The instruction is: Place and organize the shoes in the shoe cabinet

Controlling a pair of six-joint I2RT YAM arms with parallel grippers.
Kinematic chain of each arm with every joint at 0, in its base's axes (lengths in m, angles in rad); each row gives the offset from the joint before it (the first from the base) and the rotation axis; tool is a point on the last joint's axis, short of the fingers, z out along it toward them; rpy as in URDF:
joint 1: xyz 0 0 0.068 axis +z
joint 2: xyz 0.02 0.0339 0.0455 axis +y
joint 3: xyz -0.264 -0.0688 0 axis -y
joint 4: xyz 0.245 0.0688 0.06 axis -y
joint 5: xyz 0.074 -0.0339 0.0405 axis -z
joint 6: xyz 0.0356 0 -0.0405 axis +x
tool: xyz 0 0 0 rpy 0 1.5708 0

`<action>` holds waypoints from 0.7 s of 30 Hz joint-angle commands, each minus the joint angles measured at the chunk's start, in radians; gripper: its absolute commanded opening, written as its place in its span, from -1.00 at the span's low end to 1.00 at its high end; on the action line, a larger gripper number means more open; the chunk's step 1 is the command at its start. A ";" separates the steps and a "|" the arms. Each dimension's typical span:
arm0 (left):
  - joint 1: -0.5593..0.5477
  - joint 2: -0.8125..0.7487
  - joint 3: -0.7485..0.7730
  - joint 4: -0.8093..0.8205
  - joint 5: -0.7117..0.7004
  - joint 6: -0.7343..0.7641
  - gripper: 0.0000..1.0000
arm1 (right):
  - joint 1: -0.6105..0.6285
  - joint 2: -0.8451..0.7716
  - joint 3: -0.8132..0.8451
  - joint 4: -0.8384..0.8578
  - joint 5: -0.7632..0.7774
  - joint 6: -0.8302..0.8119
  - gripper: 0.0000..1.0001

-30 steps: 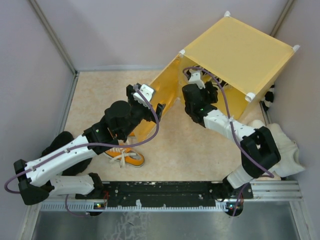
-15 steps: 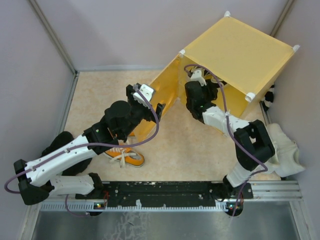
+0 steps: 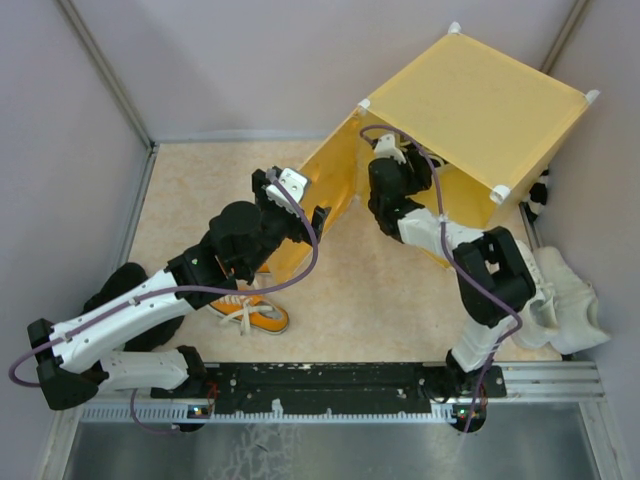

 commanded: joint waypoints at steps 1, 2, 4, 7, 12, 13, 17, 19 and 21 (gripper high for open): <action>0.002 0.014 -0.035 -0.081 -0.028 -0.025 0.98 | -0.015 -0.114 0.030 -0.129 -0.118 0.163 0.26; 0.002 0.016 -0.034 -0.081 -0.026 -0.026 0.98 | -0.015 -0.141 0.030 -0.179 -0.165 0.201 0.31; 0.002 0.020 -0.033 -0.081 -0.025 -0.028 0.98 | -0.015 -0.185 0.037 -0.279 -0.259 0.260 0.37; 0.002 0.020 -0.034 -0.080 -0.025 -0.030 0.98 | -0.012 -0.243 0.049 -0.383 -0.382 0.313 0.40; 0.002 0.018 -0.033 -0.078 -0.037 -0.037 0.98 | 0.000 -0.325 0.056 -0.532 -0.560 0.351 0.42; 0.002 0.017 -0.032 -0.077 -0.037 -0.038 0.99 | 0.003 -0.349 0.052 -0.561 -0.586 0.359 0.42; 0.002 0.007 -0.026 -0.071 -0.014 -0.040 0.99 | 0.017 -0.476 0.008 -0.640 -0.686 0.403 0.43; 0.002 -0.007 -0.023 -0.060 0.027 -0.040 0.99 | 0.017 -0.553 -0.023 -0.656 -0.743 0.438 0.43; 0.002 -0.027 -0.019 -0.049 0.079 -0.047 0.99 | 0.019 -0.614 -0.053 -0.670 -0.800 0.479 0.43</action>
